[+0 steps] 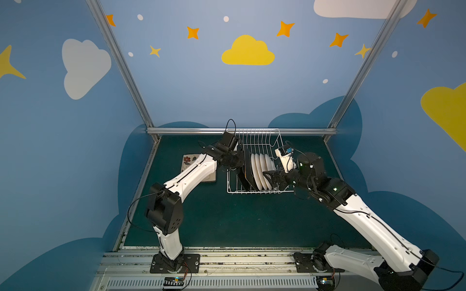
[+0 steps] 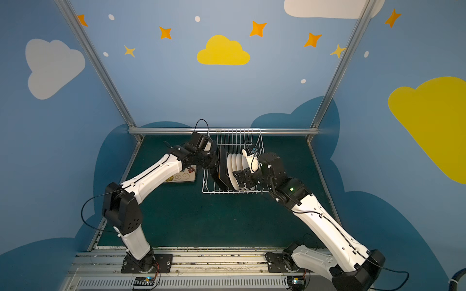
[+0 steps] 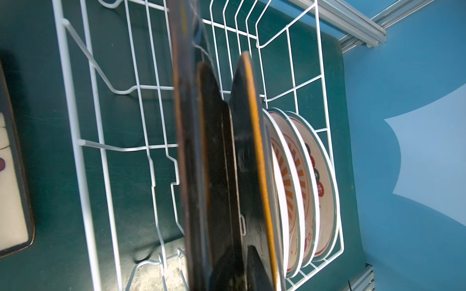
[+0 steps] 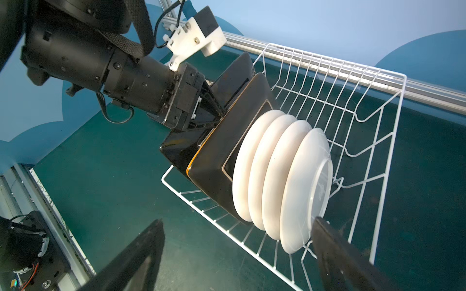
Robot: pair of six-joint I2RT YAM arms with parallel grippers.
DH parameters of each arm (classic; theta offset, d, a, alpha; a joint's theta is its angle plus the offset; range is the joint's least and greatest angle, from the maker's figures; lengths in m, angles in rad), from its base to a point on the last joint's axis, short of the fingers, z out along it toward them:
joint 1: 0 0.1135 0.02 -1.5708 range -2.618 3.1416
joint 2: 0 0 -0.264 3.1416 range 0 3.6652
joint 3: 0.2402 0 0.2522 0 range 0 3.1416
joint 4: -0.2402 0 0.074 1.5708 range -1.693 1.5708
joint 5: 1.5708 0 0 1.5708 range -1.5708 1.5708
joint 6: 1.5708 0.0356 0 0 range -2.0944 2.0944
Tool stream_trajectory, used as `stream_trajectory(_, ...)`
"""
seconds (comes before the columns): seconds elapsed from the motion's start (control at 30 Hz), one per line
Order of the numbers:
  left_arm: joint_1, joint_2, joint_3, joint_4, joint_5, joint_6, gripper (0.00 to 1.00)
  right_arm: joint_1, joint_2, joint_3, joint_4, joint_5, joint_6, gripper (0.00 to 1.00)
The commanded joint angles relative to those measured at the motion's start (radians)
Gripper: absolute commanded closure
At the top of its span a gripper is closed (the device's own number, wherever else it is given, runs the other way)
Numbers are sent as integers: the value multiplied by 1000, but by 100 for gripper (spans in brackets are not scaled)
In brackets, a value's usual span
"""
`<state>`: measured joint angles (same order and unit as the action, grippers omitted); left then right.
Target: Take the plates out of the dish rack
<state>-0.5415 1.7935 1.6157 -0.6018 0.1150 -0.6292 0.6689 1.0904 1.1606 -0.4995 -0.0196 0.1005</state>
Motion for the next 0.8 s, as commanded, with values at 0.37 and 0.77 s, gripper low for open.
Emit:
stream_trajectory(0.37, -3, -35, 61, -99, -32, 86, 97, -5, 1, -4, 24, -14, 18, 9)
stream_trajectory(0.77, 2, -86, 42, -43, -14, 76, 97, -4, 7, 0, 33, -20, 24, 9)
